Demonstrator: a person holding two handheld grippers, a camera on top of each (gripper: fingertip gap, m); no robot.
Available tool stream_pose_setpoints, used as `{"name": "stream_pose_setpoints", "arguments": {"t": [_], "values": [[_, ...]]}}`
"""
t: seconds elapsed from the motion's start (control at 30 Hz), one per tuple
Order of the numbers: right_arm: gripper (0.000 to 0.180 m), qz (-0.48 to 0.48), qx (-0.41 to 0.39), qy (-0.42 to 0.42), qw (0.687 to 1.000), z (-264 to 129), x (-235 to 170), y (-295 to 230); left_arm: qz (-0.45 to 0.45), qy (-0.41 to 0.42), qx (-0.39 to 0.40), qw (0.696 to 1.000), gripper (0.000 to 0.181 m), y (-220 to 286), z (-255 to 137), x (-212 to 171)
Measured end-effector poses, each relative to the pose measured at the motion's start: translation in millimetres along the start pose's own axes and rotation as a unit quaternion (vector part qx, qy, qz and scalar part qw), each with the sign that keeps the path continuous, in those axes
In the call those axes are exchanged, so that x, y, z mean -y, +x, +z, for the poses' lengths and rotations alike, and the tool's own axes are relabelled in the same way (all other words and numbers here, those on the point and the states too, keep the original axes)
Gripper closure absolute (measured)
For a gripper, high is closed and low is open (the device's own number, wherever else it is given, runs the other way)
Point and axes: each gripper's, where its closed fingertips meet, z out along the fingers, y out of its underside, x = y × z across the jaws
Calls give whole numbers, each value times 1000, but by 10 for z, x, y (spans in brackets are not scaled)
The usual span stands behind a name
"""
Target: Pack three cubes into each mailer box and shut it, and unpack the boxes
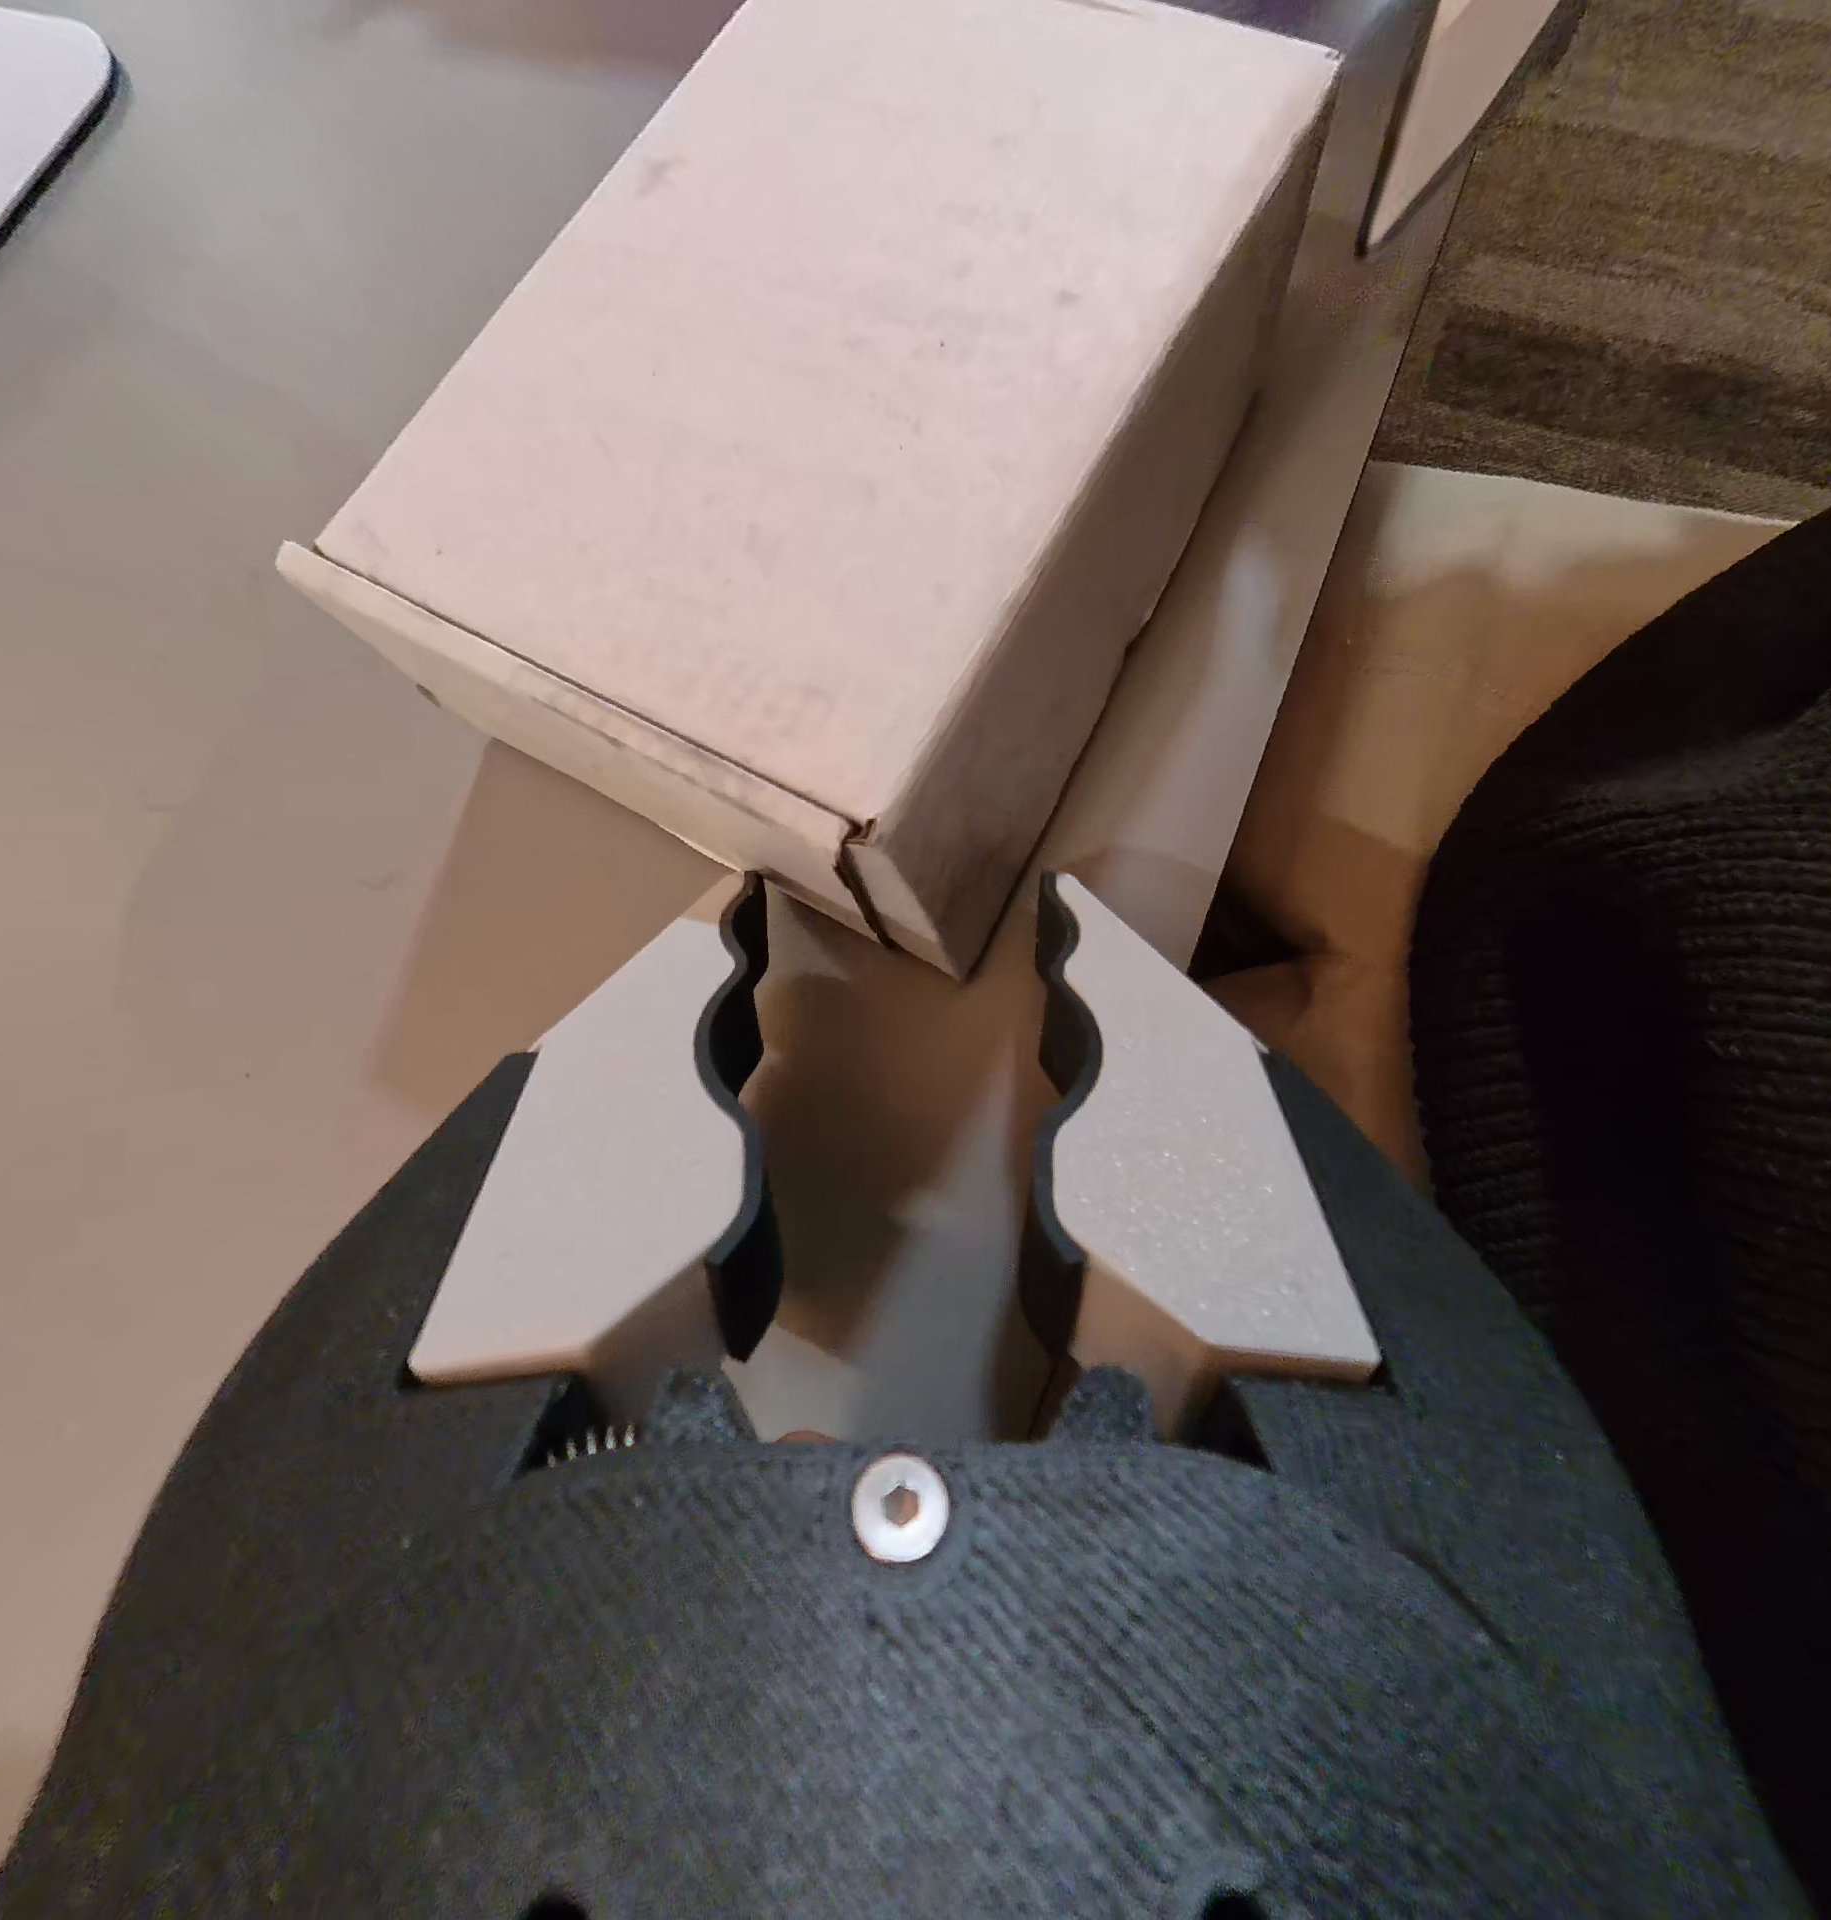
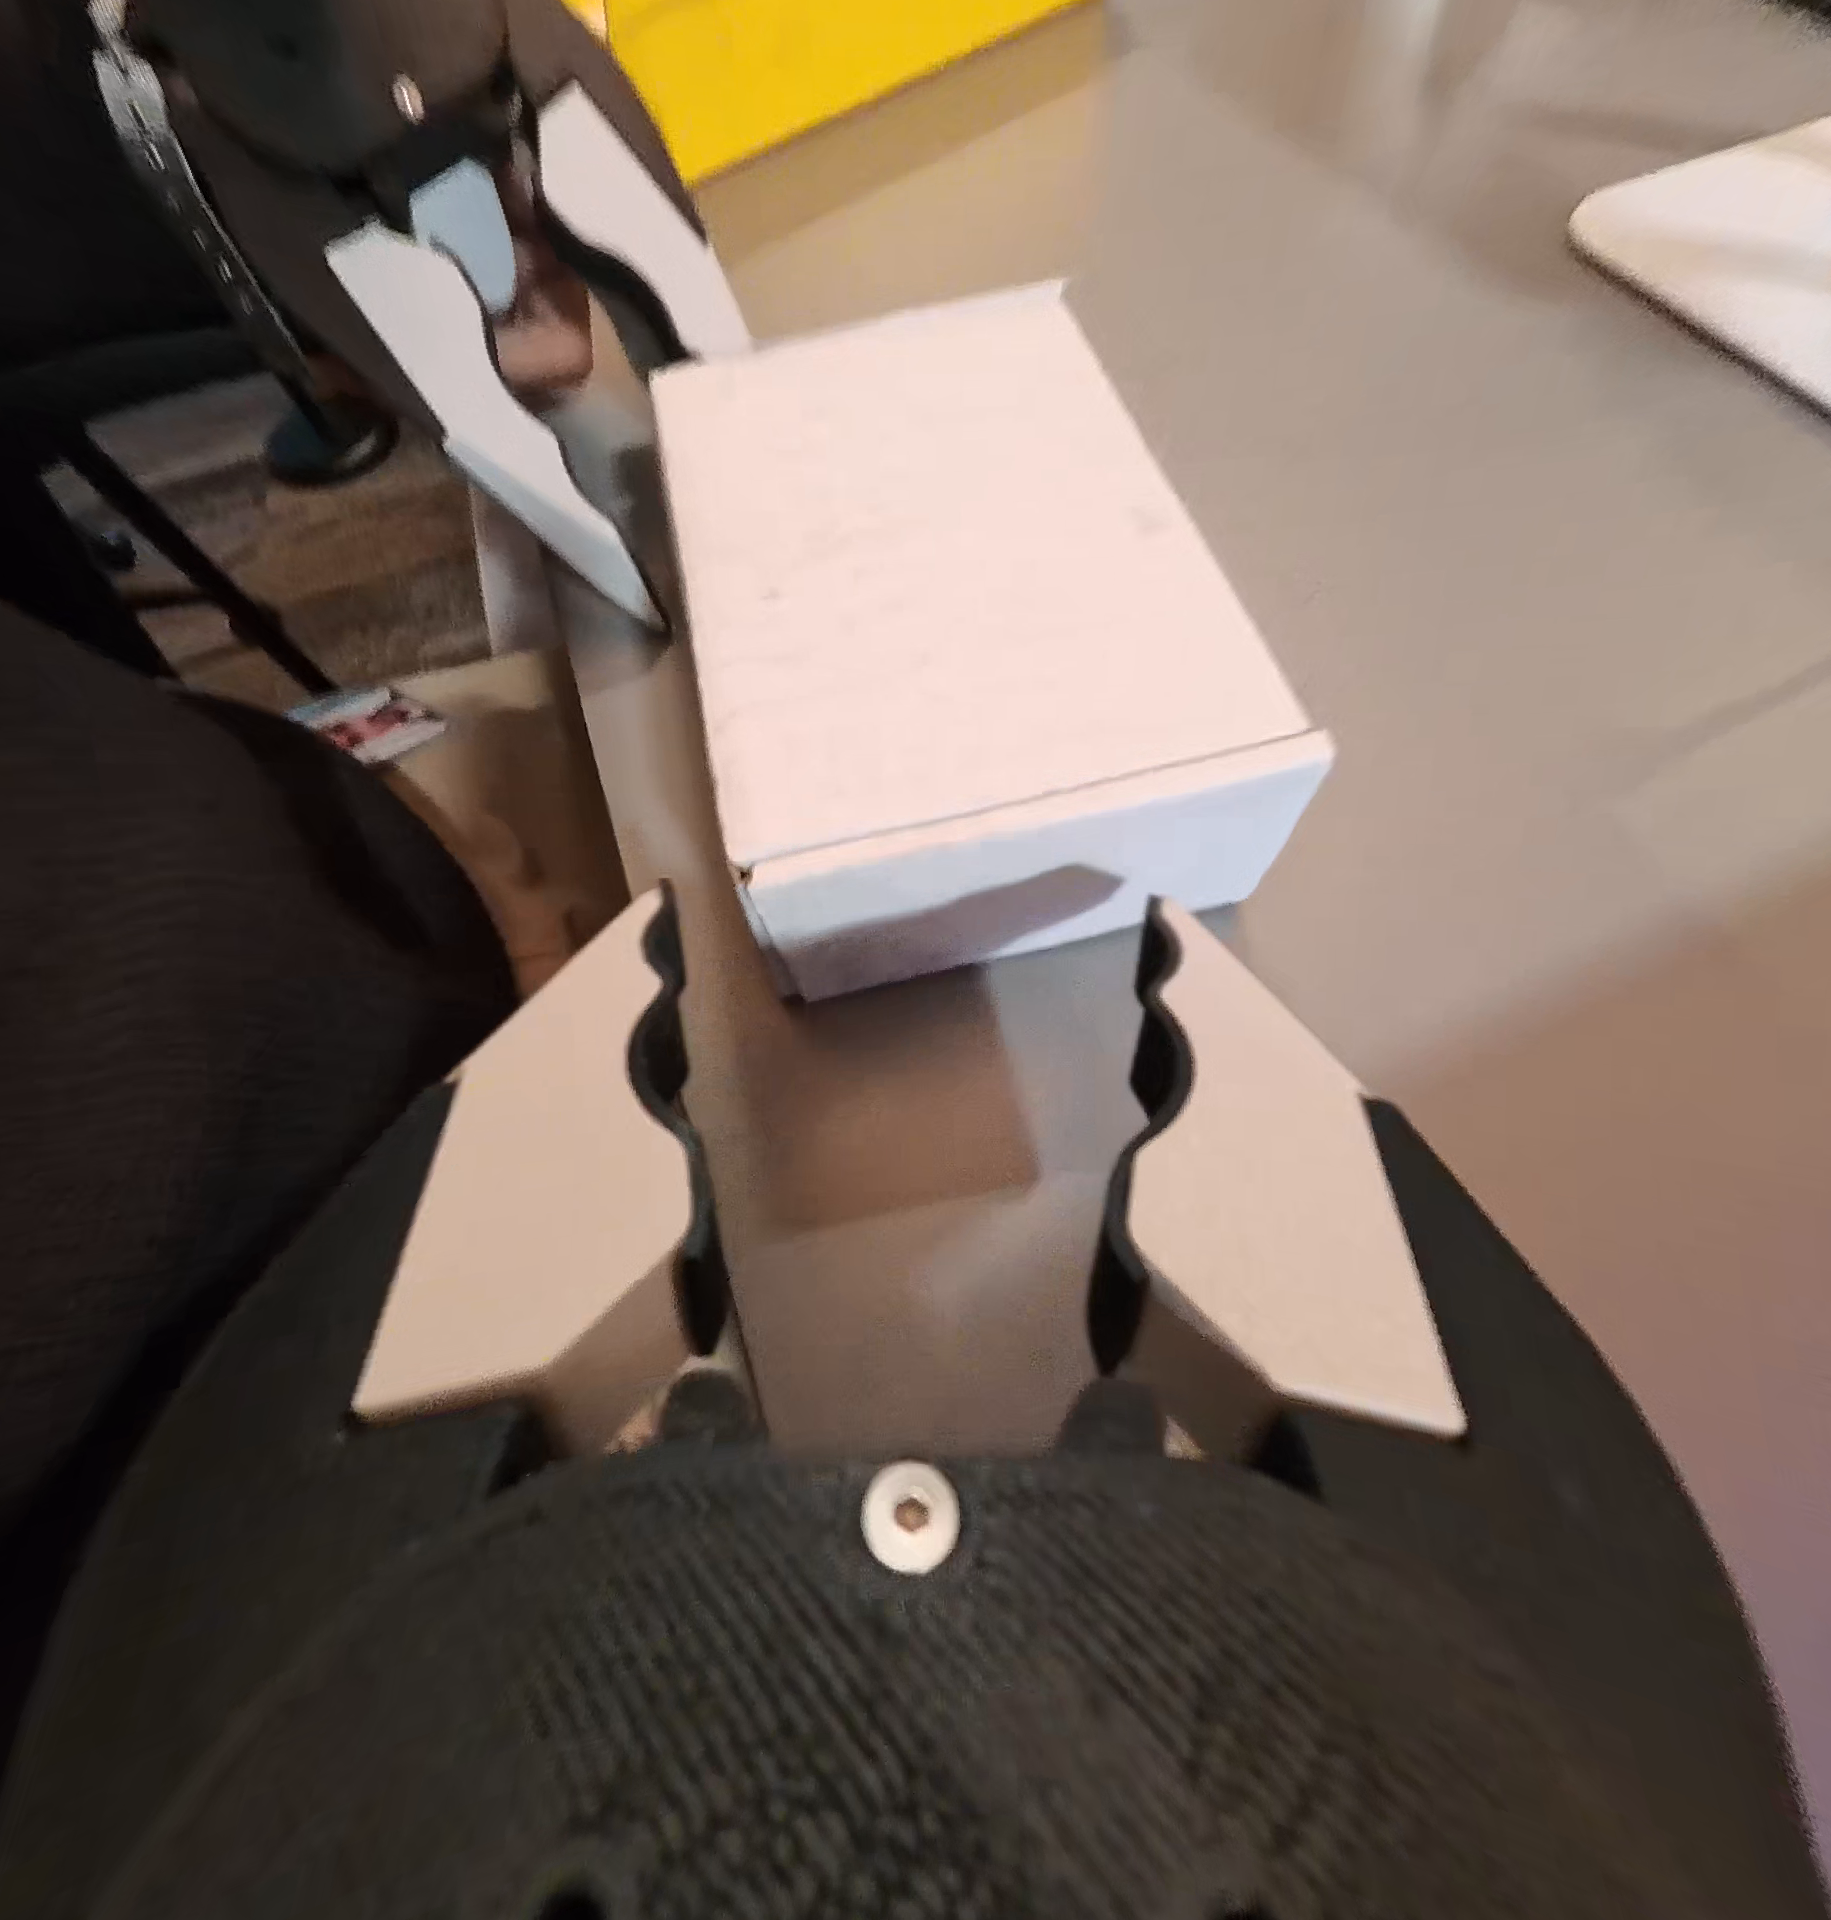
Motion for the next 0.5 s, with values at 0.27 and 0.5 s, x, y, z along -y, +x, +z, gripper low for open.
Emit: {"name": "stream_pose_setpoints", "arguments": {"t": [0.27, 0.5], "values": [[59, -6, -26, 8, 1000, 111, 57, 34, 14, 1, -16, 1000, 138, 68, -2, 3], [69, -42, -69, -41, 996, 188, -73, 100, 38, 9, -38, 999, 139, 208, 11, 36]]}}
